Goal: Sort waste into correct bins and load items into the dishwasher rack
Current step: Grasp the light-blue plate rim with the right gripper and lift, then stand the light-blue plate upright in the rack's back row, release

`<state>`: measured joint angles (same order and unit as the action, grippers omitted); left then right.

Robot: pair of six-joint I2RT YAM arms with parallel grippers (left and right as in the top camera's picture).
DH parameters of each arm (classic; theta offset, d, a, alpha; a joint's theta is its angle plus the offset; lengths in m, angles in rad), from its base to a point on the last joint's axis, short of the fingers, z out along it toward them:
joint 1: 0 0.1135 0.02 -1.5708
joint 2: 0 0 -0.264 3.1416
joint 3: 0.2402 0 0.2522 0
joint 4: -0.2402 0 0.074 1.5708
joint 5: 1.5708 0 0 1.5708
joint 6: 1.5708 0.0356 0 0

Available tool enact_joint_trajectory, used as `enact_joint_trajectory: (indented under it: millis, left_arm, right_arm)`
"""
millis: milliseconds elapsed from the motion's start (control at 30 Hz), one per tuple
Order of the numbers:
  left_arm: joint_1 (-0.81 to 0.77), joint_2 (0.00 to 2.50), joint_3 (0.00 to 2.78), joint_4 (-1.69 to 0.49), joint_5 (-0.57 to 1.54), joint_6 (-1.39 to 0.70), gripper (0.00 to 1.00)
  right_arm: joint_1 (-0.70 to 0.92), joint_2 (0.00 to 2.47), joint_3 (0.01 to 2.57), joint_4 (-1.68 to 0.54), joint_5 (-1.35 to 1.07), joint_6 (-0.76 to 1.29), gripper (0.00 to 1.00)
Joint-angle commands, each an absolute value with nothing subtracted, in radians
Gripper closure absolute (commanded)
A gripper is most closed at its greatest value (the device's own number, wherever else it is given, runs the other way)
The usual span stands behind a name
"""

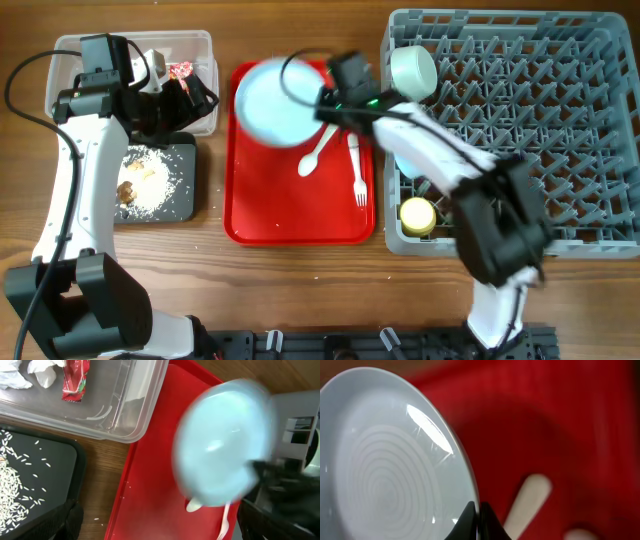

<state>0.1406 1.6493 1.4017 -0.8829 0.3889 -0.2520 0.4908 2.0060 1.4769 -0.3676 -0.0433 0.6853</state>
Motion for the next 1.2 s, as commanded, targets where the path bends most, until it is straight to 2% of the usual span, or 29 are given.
enact_joint_trajectory:
  millis: [0, 100, 200, 300, 367, 433, 533, 700, 900, 1167]
  left_arm:
    - [0.144, 1.638, 1.416, -0.881, 0.384, -0.242, 0.00]
    - [0.144, 1.638, 1.416, -0.881, 0.384, -0.242, 0.00]
    - [0.144, 1.638, 1.416, -0.881, 0.384, -0.242, 0.00]
    - [0.144, 1.638, 1.416, -0.881, 0.384, -0.242, 0.00]
    - [0.144, 1.638, 1.416, -0.881, 0.384, -0.242, 0.00]
    - [0.144, 1.638, 1.416, -0.881, 0.384, -0.242, 0.00]
    - [0.144, 1.638, 1.416, -0.880, 0.384, -0.242, 0.00]
    - [0.144, 1.638, 1.416, -0.881, 0.384, -0.242, 0.00]
    - [0.144, 1.638, 1.416, -0.881, 0.384, -0.242, 0.00]
    - [0.144, 1.638, 1.416, -0.881, 0.384, -0.242, 0.00]
  right_arm:
    - [0.414, 1.730, 1.502, -0.384, 0.153, 0.586, 0.96]
    - [0.390, 1.598, 1.502, -0.397, 0.341, 0.482, 0.96]
    - [0.379, 1.488, 1.502, -0.429, 0.664, 0.360, 0.96]
    - [0.364, 1.444, 1.501, -0.459, 0.944, 0.262, 0.96]
    - [0.343, 1.444, 1.498, -0.467, 1.065, 0.110, 0.96]
    - [0.322, 1.457, 1.483, -0.473, 1.101, -0.002, 0.96]
    - [0.288, 1.503, 1.457, -0.474, 1.118, -0.067, 0.96]
    - [0.255, 1.628, 1.444, -0.470, 1.226, -0.081, 0.96]
    - [0.249, 1.782, 1.444, -0.440, 1.230, -0.105, 0.96]
    - [0.249, 1.881, 1.444, -0.424, 1.096, -0.102, 0.96]
